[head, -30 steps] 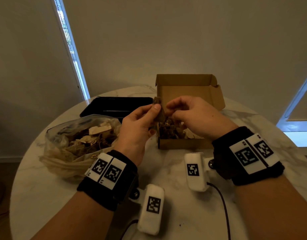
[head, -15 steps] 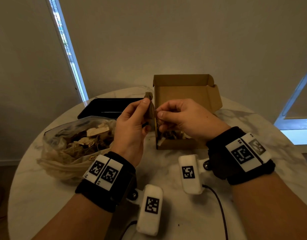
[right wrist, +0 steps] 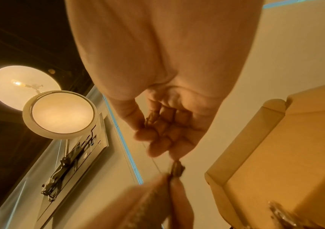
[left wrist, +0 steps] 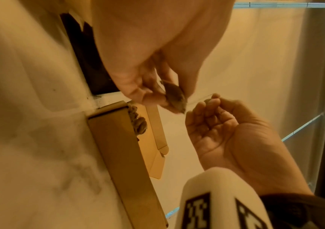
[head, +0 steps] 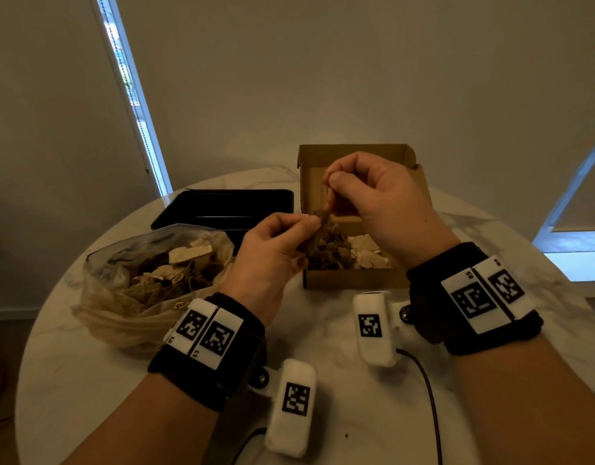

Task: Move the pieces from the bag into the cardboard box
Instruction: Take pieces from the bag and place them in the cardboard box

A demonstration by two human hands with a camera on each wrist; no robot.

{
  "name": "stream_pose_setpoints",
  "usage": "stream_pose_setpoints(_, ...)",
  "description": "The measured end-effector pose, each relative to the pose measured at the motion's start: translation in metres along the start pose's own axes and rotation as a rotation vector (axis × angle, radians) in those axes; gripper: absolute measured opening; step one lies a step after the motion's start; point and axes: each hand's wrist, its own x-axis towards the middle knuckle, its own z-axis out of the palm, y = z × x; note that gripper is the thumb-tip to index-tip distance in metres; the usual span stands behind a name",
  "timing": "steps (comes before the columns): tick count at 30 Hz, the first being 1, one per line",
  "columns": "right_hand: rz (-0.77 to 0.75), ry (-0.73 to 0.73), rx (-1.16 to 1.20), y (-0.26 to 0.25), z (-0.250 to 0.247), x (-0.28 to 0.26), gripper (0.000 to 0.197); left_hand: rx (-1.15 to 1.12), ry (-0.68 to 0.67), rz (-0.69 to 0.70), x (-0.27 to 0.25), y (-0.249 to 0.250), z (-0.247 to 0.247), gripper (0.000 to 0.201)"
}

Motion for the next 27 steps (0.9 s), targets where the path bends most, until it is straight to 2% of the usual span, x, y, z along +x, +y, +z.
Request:
stream_pose_setpoints(2, 0.014, 0.047, -0.028, 0.003, -0.002, 0.002, 0.014, 0.023, -0.133, -0.032, -0.004, 0.001, 0.005, 0.02)
stream_pose_setpoints(5, 0.074, 0.11, -0.196, 0.014, -0.008, 0.005, 0.014, -0.02, -0.269, -0.04, -0.007, 0.002, 0.009, 0.022)
stream_pose_setpoints(7, 0.153, 0.094, -0.258, 0.02, -0.011, 0.005, 0.014, -0.071, -0.298, -0.013, -0.007, 0.002, 0.011, 0.025)
stream_pose_setpoints(11, 0.325, -0.044, -0.337, 0.02, -0.01, 0.001, 0.016, -0.128, -0.285, 0.06, -0.006, 0.004, 0.009, 0.042)
stream_pose_setpoints(13, 0.352, -0.092, -0.387, 0.019, -0.009, -0.001, 0.016, -0.097, -0.253, 0.092, -0.006, 0.004, 0.008, 0.037)
stream_pose_setpoints(15, 0.357, -0.092, -0.393, 0.019, -0.009, -0.001, 0.015, -0.096, -0.179, 0.116, -0.004, 0.004, 0.007, 0.023)
stream_pose_setpoints(17, 0.36, -0.079, -0.354, 0.02, -0.009, 0.0, 0.014, -0.136, -0.096, 0.124, -0.002, 0.003, 0.005, 0.018)
stream_pose_setpoints(22, 0.315, -0.112, -0.274, 0.019, -0.007, -0.001, 0.009, -0.179, 0.102, 0.125, 0.005, 0.0, -0.002, 0.015)
stream_pose_setpoints(27, 0.171, -0.054, -0.17, 0.012, -0.008, -0.001, 0.002, -0.186, 0.218, 0.07, 0.009, -0.004, -0.007, 0.023)
